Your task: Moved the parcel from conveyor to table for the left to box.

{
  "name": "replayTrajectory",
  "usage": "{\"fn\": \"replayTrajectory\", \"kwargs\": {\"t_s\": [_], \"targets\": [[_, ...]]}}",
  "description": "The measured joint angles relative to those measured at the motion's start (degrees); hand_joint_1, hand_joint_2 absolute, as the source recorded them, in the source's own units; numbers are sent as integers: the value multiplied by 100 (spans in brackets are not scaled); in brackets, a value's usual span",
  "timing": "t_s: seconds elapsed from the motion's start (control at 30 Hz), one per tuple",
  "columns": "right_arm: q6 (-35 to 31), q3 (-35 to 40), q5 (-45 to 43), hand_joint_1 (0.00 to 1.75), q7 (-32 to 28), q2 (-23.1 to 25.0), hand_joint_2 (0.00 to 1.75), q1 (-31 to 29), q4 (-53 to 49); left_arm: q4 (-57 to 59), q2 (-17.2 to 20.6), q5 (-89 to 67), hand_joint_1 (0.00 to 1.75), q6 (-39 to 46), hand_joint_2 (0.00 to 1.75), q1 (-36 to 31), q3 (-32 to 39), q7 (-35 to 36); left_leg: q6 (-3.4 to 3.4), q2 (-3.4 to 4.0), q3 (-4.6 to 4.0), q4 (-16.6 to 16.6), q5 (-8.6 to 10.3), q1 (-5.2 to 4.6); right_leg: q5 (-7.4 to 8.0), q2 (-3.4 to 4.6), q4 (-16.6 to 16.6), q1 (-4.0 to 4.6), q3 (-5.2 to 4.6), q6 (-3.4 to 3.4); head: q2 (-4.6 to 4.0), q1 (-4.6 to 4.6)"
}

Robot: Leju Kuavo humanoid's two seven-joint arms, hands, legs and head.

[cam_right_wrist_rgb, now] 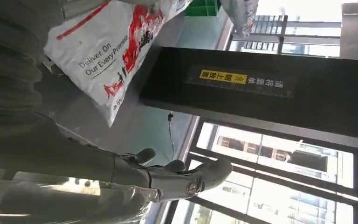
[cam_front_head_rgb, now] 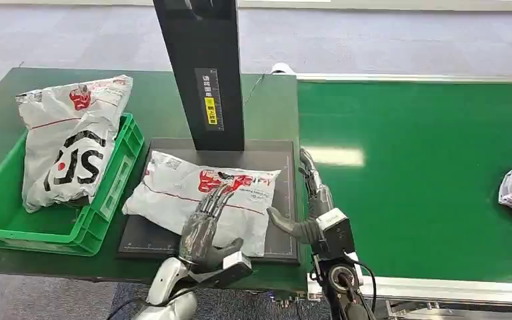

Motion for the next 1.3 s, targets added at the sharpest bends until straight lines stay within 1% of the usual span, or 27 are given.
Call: {"fn": "replayTrajectory", "kwargs": {"t_s": [0.1,0.3,0.57,0.6,0.63,0.67,0.7,0.73,0.8,1.1,1.3], "targets": [[20,-13,-11,0,-4,-2,175,-24,35,248,39,-39,0,-18,175,-35,-50,37,-1,0,2,0,1,0,0,0,1,0,2,0,0,0],[92,-22,-57,0,-83,-2,175,-100,131,646,112,22,0,-146,175,-252,-101,33,1,-7,39,-2,0,0,-4,-13,-1,-1,50,0,0,2],[144,-9,-96,0,-179,-2,175,-198,323,1096,282,328,2,-288,175,-649,-127,-175,-10,-8,73,-6,8,1,5,-14,-2,1,87,-14,0,2],[148,-9,-96,0,-179,-2,175,-209,339,1126,291,330,10,-306,175,-679,-127,-175,-12,-9,73,-6,10,1,6,-14,0,1,88,-14,0,0],[149,-7,-96,0,-179,-2,175,-221,352,1148,302,334,140,-313,175,-703,-127,-177,-15,-9,74,-6,13,1,7,-14,1,1,88,-17,0,2],[151,-7,-96,0,-181,-2,175,-231,367,1168,308,339,155,-321,175,-724,-127,-177,-15,-8,75,-7,14,1,9,-14,2,2,88,-20,0,2],[153,-7,-96,0,-186,-2,175,-242,380,1192,324,343,155,-356,175,-741,-127,-177,-16,-8,76,-7,15,2,9,-14,3,2,88,-20,0,2],[153,-7,-98,0,-190,-2,175,-251,400,1222,335,360,166,-395,175,-759,-127,-179,-16,-8,78,-6,17,2,10,-13,4,2,88,-20,0,0],[155,-4,-105,0,-203,-2,175,-255,424,1273,354,365,175,-459,175,-790,-127,-179,-16,-8,77,-6,20,2,10,-14,4,2,87,-21,0,2],[162,7,-122,0,-223,0,175,-259,474,1507,439,354,175,-564,175,-1053,-127,-190,-16,-9,79,-6,21,2,12,-14,6,2,85,-20,0,2],[122,9,-146,0,-214,-2,175,-254,474,1522,477,557,175,-402,175,-1084,-101,-410,-16,-8,77,-6,21,2,11,-13,6,2,77,-20,0,2]]}}
